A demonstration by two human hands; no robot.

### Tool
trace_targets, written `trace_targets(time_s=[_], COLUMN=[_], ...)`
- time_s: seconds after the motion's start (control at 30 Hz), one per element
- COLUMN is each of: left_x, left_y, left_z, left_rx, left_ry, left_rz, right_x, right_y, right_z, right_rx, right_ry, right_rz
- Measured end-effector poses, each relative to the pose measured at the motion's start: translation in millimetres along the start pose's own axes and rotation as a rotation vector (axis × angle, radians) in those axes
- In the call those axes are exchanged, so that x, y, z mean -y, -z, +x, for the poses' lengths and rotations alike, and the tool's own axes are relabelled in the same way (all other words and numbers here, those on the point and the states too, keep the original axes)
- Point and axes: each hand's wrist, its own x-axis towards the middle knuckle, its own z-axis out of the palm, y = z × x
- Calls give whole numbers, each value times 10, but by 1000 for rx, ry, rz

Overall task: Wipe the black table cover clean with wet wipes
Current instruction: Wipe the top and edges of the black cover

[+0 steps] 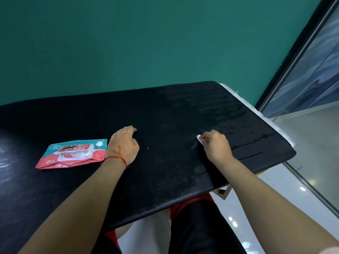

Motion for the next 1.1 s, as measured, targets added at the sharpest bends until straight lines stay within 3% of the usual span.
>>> trace_targets(time_s=[0.37,0.63,0.77,0.93,1.1], left_x=[-14,-82,-69,-56,-72], left_y=[15,68,70,52,68], left_z=[-17,-60,-58,-49,-56], left_rx=[4,-34,-27,-18,-15], left_ry=[1,1,-3,3,2], left_rz=[8,-8,-17,-22,-12], right_x=[693,978,657,-200,-468], right_y=[-221,-295,-123,352,444], right_z=[-1002,-1722,-1523,-1069,-785], right_rx=[112,168,92,-137,-127], right_ry=[340,441,353,39,-112], right_rz=[177,259,180,1,-81])
